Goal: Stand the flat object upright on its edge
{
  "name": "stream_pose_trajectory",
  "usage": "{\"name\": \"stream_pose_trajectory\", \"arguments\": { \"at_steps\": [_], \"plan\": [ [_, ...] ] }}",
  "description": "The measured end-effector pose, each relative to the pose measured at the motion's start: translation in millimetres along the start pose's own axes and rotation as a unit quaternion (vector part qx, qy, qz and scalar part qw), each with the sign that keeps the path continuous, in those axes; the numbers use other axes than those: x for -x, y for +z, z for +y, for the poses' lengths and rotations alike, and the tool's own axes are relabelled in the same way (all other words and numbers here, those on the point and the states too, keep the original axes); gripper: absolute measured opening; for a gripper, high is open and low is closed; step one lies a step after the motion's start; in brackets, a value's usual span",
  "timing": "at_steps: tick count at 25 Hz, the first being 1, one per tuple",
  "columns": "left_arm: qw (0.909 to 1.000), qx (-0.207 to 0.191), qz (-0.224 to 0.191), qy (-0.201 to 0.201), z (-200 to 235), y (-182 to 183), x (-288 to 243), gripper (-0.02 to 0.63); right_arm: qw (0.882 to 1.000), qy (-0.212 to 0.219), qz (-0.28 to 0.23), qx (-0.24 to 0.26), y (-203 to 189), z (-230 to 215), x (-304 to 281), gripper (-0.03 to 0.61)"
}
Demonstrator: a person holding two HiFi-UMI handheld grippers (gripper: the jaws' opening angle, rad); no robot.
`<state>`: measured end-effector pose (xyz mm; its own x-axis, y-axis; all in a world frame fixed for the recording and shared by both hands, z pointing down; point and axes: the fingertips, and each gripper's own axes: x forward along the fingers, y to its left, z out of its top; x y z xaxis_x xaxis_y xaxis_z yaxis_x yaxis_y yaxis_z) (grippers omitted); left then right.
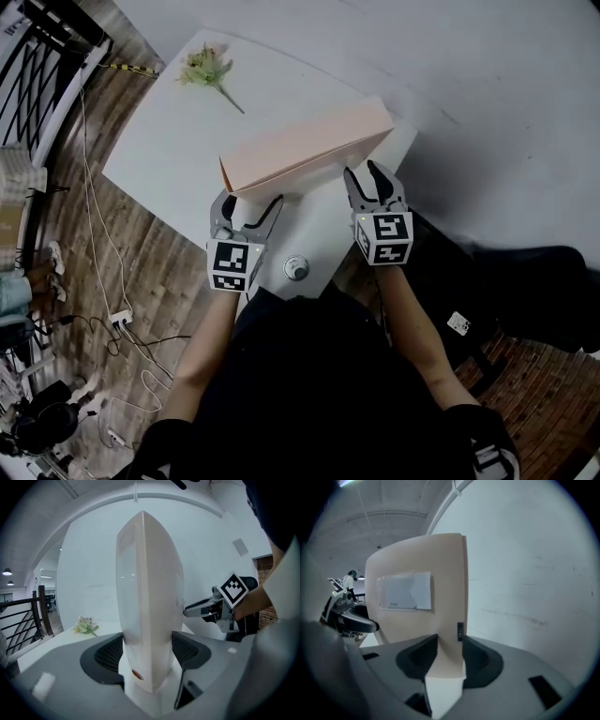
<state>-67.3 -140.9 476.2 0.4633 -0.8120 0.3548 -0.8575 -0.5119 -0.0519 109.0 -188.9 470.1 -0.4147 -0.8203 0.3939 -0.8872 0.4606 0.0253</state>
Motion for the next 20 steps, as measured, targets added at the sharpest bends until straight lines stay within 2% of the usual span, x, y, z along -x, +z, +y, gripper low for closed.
{"name": "stream_pose_trajectory", "arguments": {
  "at_steps": [2,3,8,20],
  "plan": [
    [1.0000,0.000,0.008,0.002,-4,2,-6,0.334,1.000,-0.006,0.012,-0.004,-3,0,-3,0.076],
    [0.9999,0.001,0.010,0.003,-6,4,-9,0.333,1.000,-0.007,0.013,-0.012,-3,0,-5,0.044],
    [0.9998,0.012,0.017,0.002,-13,7,-22,0.322,0.999,-0.020,0.008,-0.037,-1,-17,-17,0.027],
    [0.9986,-0.011,0.036,-0.037,-51,31,-76,0.273,0.997,-0.036,0.023,-0.070,0,-82,-56,0.026]
  ]
}}
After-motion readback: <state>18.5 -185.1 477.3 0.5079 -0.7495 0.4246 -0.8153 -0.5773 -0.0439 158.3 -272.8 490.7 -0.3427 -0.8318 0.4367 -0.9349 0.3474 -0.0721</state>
